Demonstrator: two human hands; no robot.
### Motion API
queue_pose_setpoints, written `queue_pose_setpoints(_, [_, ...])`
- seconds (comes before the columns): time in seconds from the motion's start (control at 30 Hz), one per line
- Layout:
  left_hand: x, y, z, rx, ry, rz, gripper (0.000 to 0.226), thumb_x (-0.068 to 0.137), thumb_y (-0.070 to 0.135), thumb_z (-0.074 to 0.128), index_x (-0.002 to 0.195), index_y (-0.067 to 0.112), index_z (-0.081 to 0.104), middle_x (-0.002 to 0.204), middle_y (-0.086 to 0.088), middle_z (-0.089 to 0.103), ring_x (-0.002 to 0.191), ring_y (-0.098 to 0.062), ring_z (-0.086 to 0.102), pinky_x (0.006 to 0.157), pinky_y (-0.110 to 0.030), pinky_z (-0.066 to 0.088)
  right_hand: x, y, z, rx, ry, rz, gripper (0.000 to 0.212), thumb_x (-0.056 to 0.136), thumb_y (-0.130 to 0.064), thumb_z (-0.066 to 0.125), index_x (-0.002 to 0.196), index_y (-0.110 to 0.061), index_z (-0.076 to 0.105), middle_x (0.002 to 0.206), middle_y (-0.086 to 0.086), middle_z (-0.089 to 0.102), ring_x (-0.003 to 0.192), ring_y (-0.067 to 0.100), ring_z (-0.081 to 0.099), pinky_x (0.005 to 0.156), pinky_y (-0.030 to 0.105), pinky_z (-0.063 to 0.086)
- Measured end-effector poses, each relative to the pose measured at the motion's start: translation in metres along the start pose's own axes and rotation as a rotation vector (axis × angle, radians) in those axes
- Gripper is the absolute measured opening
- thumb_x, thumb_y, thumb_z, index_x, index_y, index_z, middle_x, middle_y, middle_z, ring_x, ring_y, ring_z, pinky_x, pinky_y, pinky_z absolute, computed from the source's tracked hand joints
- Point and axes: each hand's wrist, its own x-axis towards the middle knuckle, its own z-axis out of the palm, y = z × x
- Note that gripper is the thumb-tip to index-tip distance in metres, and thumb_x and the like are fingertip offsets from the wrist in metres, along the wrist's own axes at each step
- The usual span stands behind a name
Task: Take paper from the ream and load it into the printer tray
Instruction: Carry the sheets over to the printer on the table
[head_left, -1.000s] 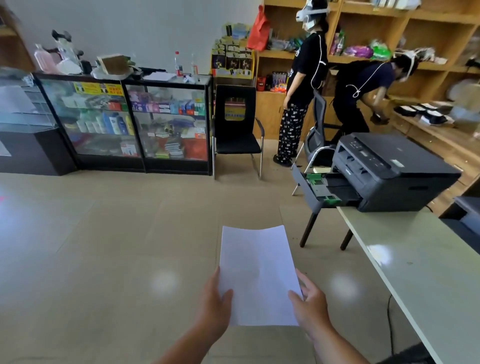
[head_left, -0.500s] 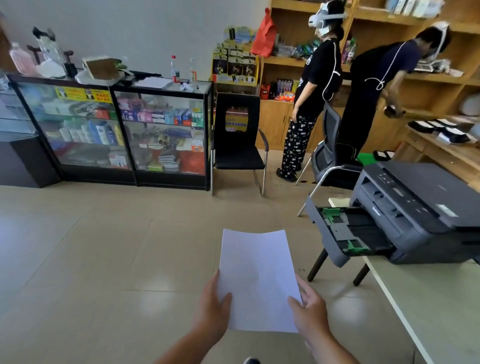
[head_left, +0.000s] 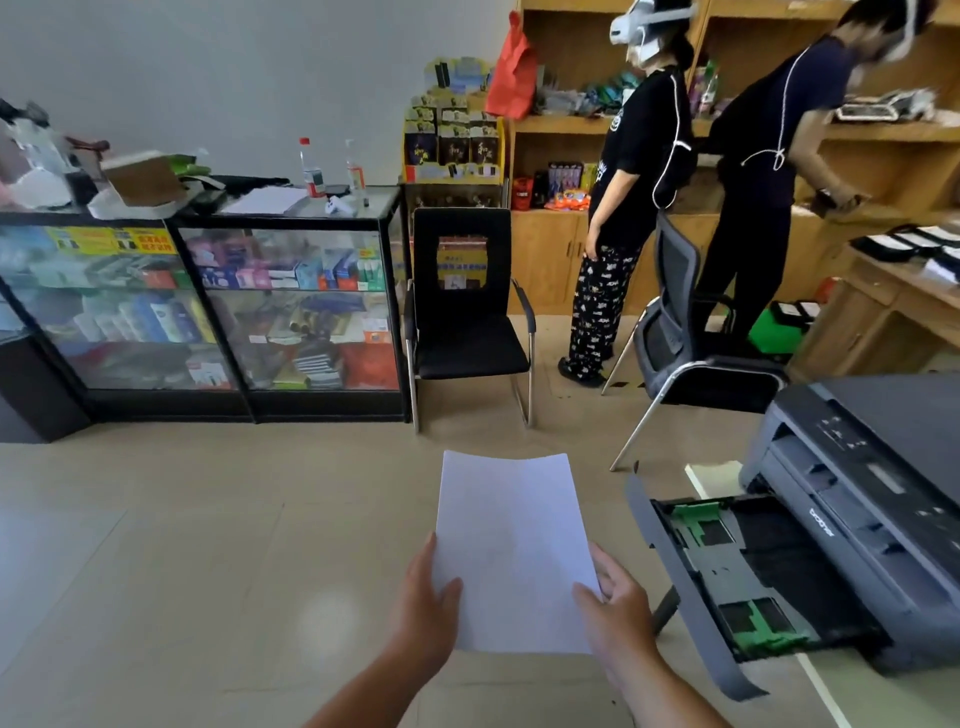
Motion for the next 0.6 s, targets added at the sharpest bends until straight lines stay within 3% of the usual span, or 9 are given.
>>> queue_pose_setpoints(0.1, [0.04, 0.011, 0.011, -0.015, -0.048, -0.002, 0.06, 0.09, 0.006, 0.056, 0.145, 0.018, 0.034, 0.136, 0.002, 0.048, 0.124, -0.015, 0.046, 0.106, -0.033, 0.035, 0.033, -0.011, 0.001, 0.022, 0.022, 0.02, 0.06, 0.086, 0.013, 0.05, 0.137, -0.017, 0.056, 0.115, -0.002, 0.073, 0.095, 0.003, 0.072, 0.081, 0.027, 0.058])
queue_pose_setpoints(0.2, [0.086, 0.013, 0.027, -0.024, -0.142, -0.01, 0.061, 0.091, 0.008, 0.055, 0.146, 0.022, 0.032, 0.136, 0.005, 0.046, 0.124, -0.014, 0.045, 0.107, -0.034, 0.034, 0.066, -0.02, 0.001, 0.053, 0.086, 0.057, 0.06, 0.086, 0.012, 0.049, 0.135, -0.02, 0.058, 0.12, 0.001, 0.072, 0.103, 0.012, 0.071, 0.09, 0.039, 0.057])
queue_pose_setpoints(0.33, [0.152, 0.025, 0.058, -0.004, -0.259, 0.04, 0.061, 0.09, 0.003, 0.054, 0.145, 0.018, 0.031, 0.13, 0.005, 0.042, 0.127, -0.019, 0.042, 0.108, -0.033, 0.031, 0.103, -0.031, -0.003, 0.064, 0.237, 0.071, 0.058, 0.085, 0.013, 0.049, 0.123, -0.028, 0.062, 0.107, -0.002, 0.076, 0.093, 0.004, 0.071, 0.07, 0.022, 0.056])
queue_pose_setpoints(0.47, [0.211, 0.047, 0.09, 0.066, -0.411, 0.105, 0.061, 0.091, 0.007, 0.055, 0.146, 0.018, 0.031, 0.136, 0.001, 0.042, 0.121, -0.015, 0.043, 0.107, -0.033, 0.033, 0.133, -0.035, -0.013, 0.131, 0.406, 0.119, 0.054, 0.084, 0.016, 0.05, 0.124, -0.019, 0.063, 0.093, -0.011, 0.077, 0.086, 0.006, 0.072, 0.079, 0.03, 0.056])
queue_pose_setpoints(0.53, [0.235, 0.059, 0.109, 0.122, -0.486, 0.153, 0.061, 0.092, 0.01, 0.056, 0.147, 0.019, 0.031, 0.135, 0.002, 0.043, 0.118, -0.014, 0.044, 0.104, -0.03, 0.034, 0.14, -0.036, -0.019, 0.167, 0.497, 0.134, 0.054, 0.085, 0.018, 0.05, 0.121, -0.02, 0.062, 0.09, -0.016, 0.072, 0.077, -0.007, 0.069, 0.075, 0.024, 0.054])
queue_pose_setpoints(0.6, [0.252, 0.07, 0.13, 0.162, -0.57, 0.218, 0.061, 0.092, 0.011, 0.056, 0.146, 0.022, 0.031, 0.131, 0.005, 0.044, 0.115, -0.012, 0.044, 0.101, -0.028, 0.035, 0.143, -0.034, -0.027, 0.212, 0.584, 0.158, 0.055, 0.084, 0.019, 0.05, 0.125, -0.017, 0.062, 0.097, -0.008, 0.072, 0.076, -0.012, 0.068, 0.069, 0.016, 0.053])
